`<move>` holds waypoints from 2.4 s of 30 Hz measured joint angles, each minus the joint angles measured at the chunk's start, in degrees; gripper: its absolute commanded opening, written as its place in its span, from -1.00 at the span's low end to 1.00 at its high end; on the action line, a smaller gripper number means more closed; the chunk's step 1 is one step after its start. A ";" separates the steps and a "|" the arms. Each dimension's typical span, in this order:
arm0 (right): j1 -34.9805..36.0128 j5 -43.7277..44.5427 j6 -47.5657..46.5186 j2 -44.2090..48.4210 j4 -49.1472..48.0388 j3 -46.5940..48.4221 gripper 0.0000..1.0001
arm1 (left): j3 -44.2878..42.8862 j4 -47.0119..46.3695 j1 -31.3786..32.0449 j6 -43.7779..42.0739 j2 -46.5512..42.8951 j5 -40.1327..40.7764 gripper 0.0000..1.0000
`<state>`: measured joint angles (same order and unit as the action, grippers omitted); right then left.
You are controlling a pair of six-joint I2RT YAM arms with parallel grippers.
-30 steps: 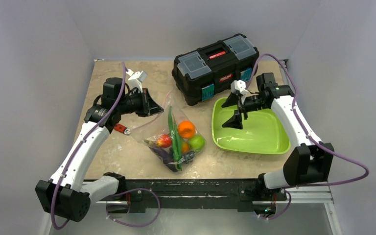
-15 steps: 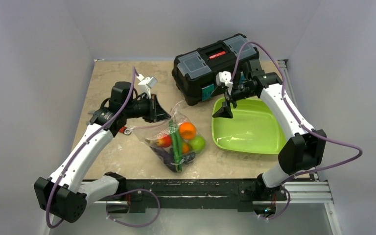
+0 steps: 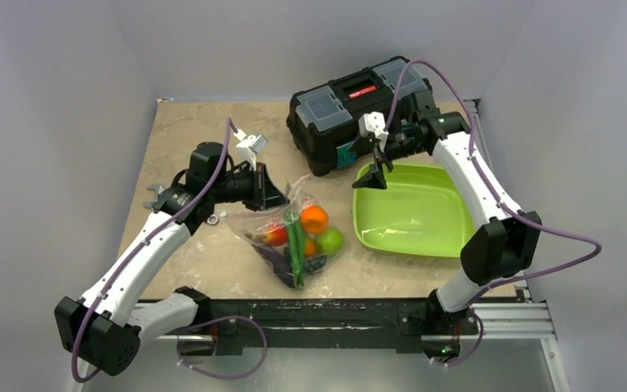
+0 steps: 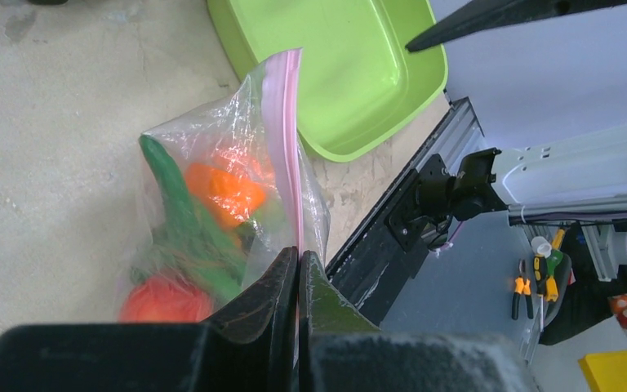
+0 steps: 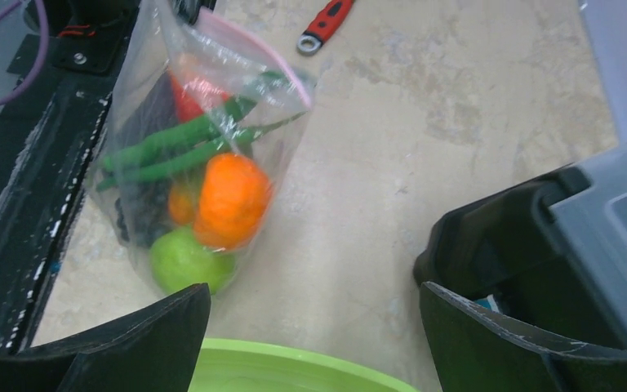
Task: Open the zip-top bag and remove the fake food
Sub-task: Pick up the zipper food storage bag at the center of the board.
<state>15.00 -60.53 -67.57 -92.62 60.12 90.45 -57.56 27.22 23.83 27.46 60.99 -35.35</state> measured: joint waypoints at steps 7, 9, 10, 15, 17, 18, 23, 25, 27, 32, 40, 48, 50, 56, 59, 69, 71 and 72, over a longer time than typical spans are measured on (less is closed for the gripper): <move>1.92 -1.36 0.44 -2.34 -0.07 8.74 0.98 | 0.31 -0.39 1.90 0.02 0.00 0.31 -1.00; 4.07 -1.53 0.83 -3.23 -0.15 9.09 0.98 | 0.31 -0.42 2.32 0.02 0.00 0.44 -1.00; 6.05 -1.25 1.53 -3.91 -0.24 9.09 0.98 | 0.31 -0.39 2.47 0.00 0.00 0.52 -1.00; 14.45 2.12 7.48 -6.54 -3.34 9.64 0.90 | -0.09 0.17 3.21 -0.02 -0.07 0.90 -1.00; 16.57 3.74 9.60 -7.61 -4.04 11.47 0.73 | -0.42 0.35 3.48 -0.02 -0.07 0.98 -1.00; 17.20 4.55 10.27 -8.09 -4.39 12.57 0.62 | -0.61 0.46 3.65 -0.04 -0.07 1.05 -1.00; 18.29 7.06 12.59 -8.63 -4.61 14.71 -0.11 | -1.92 1.64 4.00 -0.15 -0.22 1.38 -1.00; 18.62 7.54 12.66 -8.63 -3.96 14.73 -0.36 | -2.78 2.19 4.02 -0.33 -0.22 1.55 -1.00; 19.17 8.26 12.98 -8.63 -3.48 14.73 -0.59 | -4.04 2.99 4.02 -0.83 -0.22 1.86 -1.00; 20.28 8.72 12.59 -8.63 -1.62 15.08 -1.00 | -6.23 4.98 4.02 -1.75 -0.22 2.54 -1.00; 20.35 10.32 15.58 -5.79 -2.86 14.91 -1.00 | -6.54 8.31 4.07 -4.59 -5.27 9.44 0.77; 16.81 9.90 19.74 5.38 -8.63 3.28 -1.00 | 2.51 8.00 4.04 -9.07 -33.09 27.85 1.00; 14.08 8.17 20.74 6.47 -10.27 0.15 -1.00 | 5.75 7.63 4.04 -9.07 -37.81 30.86 1.00; 10.29 6.80 22.43 6.49 -12.87 -4.50 -1.00 | 20.98 3.98 4.04 -7.19 -46.16 34.05 1.00; 10.49 6.38 22.64 6.54 -13.60 -4.61 -1.00 | 25.57 2.40 4.04 -5.92 -47.69 32.83 1.00; 10.49 5.46 22.91 7.67 -15.08 -6.60 -1.00 | 33.75 -7.56 4.04 -1.03 -46.97 27.26 0.90; 10.49 5.42 22.91 7.67 -15.12 -6.60 -1.00 | 35.12 -8.79 4.04 -1.07 -46.93 25.66 0.90; 10.49 5.40 22.91 7.67 -15.12 -6.60 -1.00 | 35.52 -9.44 4.04 -1.07 -46.93 25.16 0.91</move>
<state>25.50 -55.13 -44.66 -84.95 44.99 83.85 -22.04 17.78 27.88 26.39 14.06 -10.20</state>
